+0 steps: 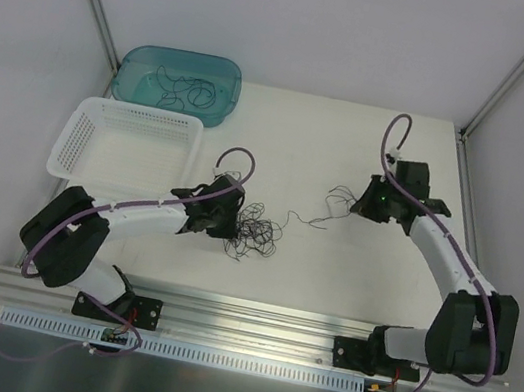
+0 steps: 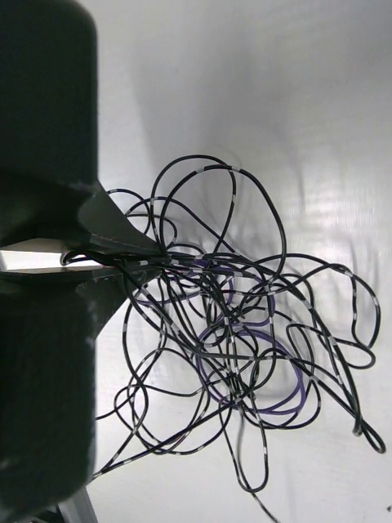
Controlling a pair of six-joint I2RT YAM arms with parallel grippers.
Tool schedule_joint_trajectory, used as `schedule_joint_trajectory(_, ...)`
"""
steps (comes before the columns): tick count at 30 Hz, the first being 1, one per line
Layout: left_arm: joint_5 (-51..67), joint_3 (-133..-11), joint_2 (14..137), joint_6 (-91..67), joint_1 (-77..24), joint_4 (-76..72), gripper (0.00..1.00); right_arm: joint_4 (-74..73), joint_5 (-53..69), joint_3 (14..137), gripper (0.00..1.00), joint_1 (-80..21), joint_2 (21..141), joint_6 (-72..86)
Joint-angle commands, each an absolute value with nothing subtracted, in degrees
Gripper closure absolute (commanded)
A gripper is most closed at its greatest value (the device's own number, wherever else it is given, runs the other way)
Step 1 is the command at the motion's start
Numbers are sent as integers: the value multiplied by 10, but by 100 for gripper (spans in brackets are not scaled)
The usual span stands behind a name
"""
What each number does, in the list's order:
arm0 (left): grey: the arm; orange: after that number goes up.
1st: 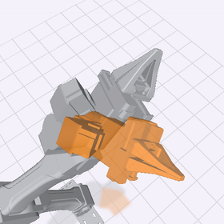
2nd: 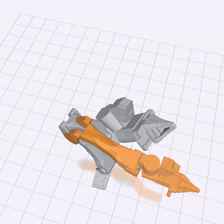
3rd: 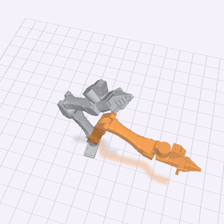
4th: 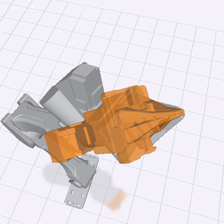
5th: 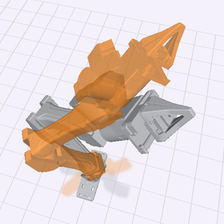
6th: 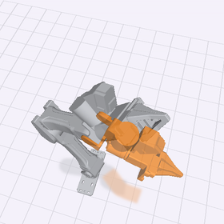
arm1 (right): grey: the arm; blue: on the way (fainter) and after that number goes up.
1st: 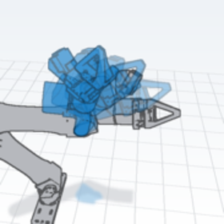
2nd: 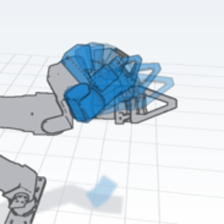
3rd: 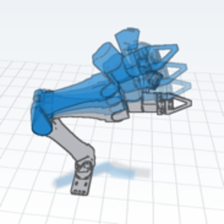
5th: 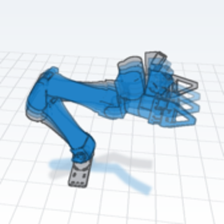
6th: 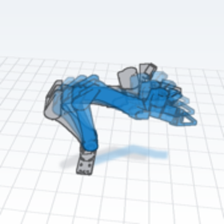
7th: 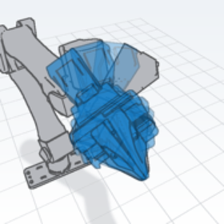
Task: Untangle the cables
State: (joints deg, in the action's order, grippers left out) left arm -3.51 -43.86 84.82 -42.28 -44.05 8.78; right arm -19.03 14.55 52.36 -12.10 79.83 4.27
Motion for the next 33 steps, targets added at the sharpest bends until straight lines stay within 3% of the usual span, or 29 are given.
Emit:
schedule_joint_trajectory(1,-30,-409,796,-403,-418,105,100,-294,119,599,99,-83,729,24)
schedule_joint_trajectory(10,-19,-403,794,-396,-399,115,100,-407,142,781,99,-47,632,5)
schedule_joint_trajectory(16,-1,-411,803,-398,-399,117,98,-414,194,828,99,-34,610,8)
schedule_joint_trajectory(18,16,-420,794,-388,-401,117,90,-399,263,817,99,-35,607,10)
schedule_joint_trajectory(21,28,-434,765,-367,-408,117,69,-382,301,781,99,-46,599,9)
schedule_joint_trajectory(22,32,-439,757,-361,-412,117,55,-380,304,771,99,-58,597,4)
schedule_joint_trajectory(26,54,-465,713,-330,-423,116,26,-381,310,731,99,-98,592,-36)
schedule_joint_trajectory(29,81,-486,678,-301,-426,117,13,-378,309,697,99,-131,590,-57)
schedule_joint_trajectory(33,112,-519,636,-228,-439,117,11,-370,315,662,99,-182,593,-83)
